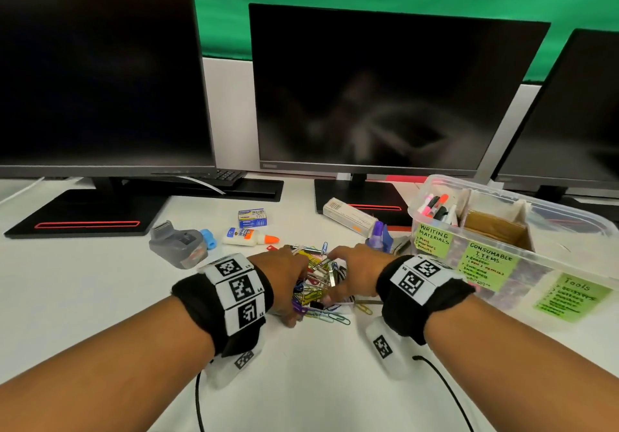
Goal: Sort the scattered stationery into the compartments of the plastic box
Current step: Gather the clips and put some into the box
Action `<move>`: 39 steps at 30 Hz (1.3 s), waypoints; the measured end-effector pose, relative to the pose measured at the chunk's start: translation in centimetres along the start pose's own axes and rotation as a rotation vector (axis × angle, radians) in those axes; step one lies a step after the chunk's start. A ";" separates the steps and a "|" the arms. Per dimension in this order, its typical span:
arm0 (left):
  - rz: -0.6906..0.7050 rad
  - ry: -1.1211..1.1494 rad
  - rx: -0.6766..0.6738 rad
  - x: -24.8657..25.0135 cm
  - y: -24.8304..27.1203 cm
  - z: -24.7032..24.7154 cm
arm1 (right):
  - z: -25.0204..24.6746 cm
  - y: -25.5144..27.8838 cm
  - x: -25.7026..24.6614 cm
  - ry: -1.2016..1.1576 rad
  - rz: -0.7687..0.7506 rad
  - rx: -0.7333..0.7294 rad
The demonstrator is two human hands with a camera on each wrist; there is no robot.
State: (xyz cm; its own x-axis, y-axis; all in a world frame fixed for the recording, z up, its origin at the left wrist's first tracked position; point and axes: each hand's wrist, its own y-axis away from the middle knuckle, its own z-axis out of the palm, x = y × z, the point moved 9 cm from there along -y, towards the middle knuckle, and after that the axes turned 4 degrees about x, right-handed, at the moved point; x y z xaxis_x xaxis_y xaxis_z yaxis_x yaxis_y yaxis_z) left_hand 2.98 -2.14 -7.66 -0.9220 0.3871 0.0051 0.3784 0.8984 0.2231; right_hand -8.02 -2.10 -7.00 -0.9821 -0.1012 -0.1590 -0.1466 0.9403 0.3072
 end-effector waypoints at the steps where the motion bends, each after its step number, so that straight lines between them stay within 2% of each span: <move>1: -0.005 -0.002 0.002 -0.1 -0.1 0.0 | 0.2 -0.1 -0.6 0.028 -0.039 -0.007; 4: -0.009 -0.043 -0.021 -0.5 -0.3 0.4 | 0.4 -0.6 -1.4 0.077 -0.097 0.019; 9: 0.009 -0.150 -0.052 -0.7 -0.3 0.5 | 0.0 -0.9 -0.4 0.043 -0.035 0.033; 13: 0.037 -0.206 -0.070 -0.2 -0.5 0.5 | -1.1 -0.6 1.0 -0.017 -0.002 0.111; 23: 0.097 -0.213 -0.104 0.1 -0.5 1.0 | -3.1 -0.1 4.2 -0.455 0.111 0.211; 29: 0.139 -0.214 -0.078 0.7 -0.2 -0.1 | -4.3 0.3 4.7 -0.498 0.109 0.276; 39: 0.133 -0.025 0.072 1.4 -0.3 -3.7 | -3.8 1.2 4.0 -0.401 0.032 0.183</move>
State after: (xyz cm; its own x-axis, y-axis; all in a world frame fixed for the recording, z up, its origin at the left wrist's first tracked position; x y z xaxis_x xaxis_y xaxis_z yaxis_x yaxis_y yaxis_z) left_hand 1.28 -2.65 -4.08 -0.8614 0.5079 0.0057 0.5028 0.8510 0.1516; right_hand -12.55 -2.66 -3.72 -0.8567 0.0292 -0.5150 -0.0582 0.9865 0.1528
